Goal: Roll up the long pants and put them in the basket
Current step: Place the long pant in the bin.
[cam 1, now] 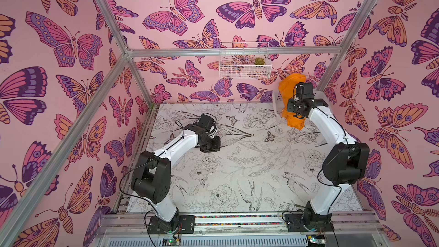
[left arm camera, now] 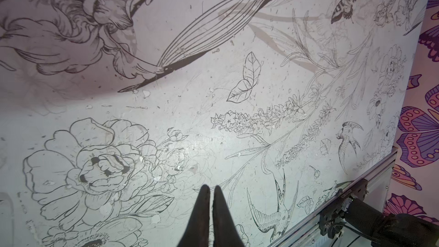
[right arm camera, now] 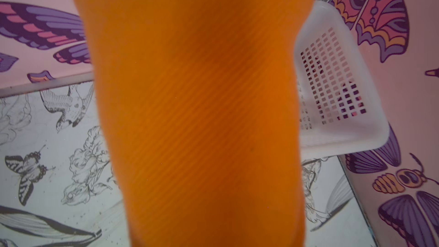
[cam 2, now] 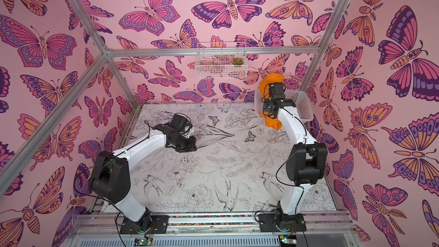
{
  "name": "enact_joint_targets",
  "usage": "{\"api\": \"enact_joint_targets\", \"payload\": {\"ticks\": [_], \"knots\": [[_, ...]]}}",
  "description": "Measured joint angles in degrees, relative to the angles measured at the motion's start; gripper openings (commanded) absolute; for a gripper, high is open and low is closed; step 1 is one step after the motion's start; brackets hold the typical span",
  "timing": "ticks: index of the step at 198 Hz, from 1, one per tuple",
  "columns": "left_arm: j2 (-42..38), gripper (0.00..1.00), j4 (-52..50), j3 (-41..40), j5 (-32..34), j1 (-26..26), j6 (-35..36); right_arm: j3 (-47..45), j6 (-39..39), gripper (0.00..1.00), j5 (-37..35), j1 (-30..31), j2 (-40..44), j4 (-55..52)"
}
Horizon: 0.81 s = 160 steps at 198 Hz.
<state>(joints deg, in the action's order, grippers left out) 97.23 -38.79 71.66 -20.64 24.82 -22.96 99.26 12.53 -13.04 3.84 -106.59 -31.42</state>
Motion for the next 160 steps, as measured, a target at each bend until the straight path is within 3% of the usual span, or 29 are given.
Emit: {"api": "enact_joint_targets", "payload": {"ticks": [57,114,141,160], "knots": [[4.4,0.09,-0.3,2.5,-1.8,2.3,-0.3,17.3,1.8,0.03,0.6,-0.7,-17.4,2.2],[6.1,0.09,-0.3,2.8,-3.0,3.7,-0.7,37.5,1.5,0.06,-1.5,-0.7,-29.6,-7.9],[6.1,0.09,-0.3,3.2,-3.4,4.1,-0.7,37.3,1.6,0.10,-2.3,-0.7,-30.0,-9.8],[6.1,0.09,-0.3,3.3,-3.4,4.2,-0.7,35.3,2.2,0.08,-2.8,-0.7,-30.0,-10.0]]}}
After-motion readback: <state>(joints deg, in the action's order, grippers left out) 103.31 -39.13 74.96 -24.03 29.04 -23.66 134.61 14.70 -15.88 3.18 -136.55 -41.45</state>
